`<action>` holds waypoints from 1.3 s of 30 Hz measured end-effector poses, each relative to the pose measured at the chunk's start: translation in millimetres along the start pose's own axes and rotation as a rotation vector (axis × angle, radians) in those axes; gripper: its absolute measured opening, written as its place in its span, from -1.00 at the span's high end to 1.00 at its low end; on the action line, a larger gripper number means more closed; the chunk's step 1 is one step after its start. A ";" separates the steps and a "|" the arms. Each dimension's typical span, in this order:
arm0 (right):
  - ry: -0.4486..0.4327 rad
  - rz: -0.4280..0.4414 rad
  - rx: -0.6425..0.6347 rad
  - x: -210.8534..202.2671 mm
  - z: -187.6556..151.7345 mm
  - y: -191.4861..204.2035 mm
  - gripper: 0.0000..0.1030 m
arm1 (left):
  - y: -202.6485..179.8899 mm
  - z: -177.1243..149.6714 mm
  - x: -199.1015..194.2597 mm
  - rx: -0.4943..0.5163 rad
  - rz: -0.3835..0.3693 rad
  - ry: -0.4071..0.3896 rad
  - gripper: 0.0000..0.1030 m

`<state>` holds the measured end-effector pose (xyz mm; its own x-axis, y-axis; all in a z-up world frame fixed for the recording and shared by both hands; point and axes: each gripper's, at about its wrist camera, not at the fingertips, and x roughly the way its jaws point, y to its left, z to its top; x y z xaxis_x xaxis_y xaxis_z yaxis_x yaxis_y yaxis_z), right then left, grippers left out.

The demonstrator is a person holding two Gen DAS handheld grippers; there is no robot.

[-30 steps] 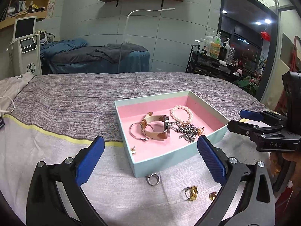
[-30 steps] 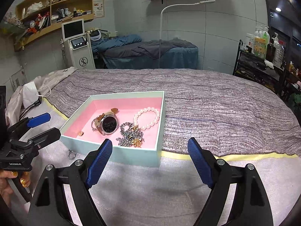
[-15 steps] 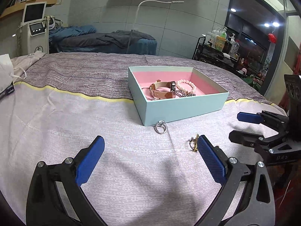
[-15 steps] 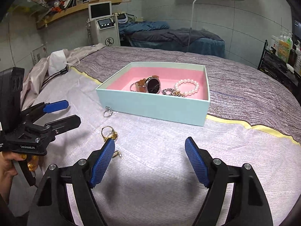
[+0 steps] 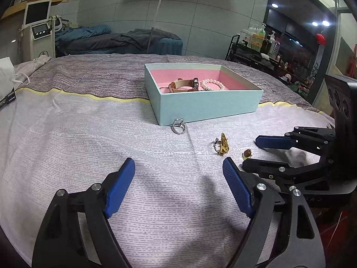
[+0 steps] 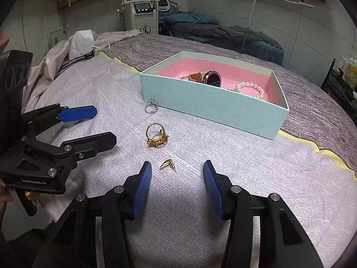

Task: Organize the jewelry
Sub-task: 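Grasp the ornate gold ring with the left gripper while the right gripper grasps the small gold hook earring, then lift the gold ring with the left gripper while the right gripper carries the hook earring over the box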

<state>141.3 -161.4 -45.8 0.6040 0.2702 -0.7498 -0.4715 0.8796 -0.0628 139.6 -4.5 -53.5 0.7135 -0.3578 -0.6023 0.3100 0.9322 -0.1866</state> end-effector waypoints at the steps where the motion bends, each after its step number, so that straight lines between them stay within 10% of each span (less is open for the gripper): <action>1: 0.003 0.001 -0.003 0.9 0.7 0.7 0.24 | 0.1 0.1 -0.1 0.000 0.000 0.002 -0.42; 6: 0.012 0.009 -0.006 4.3 4.2 4.0 0.72 | -4.4 5.2 2.2 0.011 -0.009 0.005 -0.21; 29: 0.000 -0.006 0.105 -11.3 -10.7 -25.0 0.73 | -42.6 26.3 33.9 0.075 -0.133 0.046 0.93; 39: -0.025 0.003 0.126 -14.4 -13.2 -26.4 0.73 | -39.9 24.9 20.6 0.064 -0.138 0.012 0.94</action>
<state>136.5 -193.8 -42.0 0.6193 0.2812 -0.7330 -0.3899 0.9205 0.0236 157.6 -50.5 -39.2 0.6540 -0.4810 -0.5839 0.4443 0.8689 -0.2181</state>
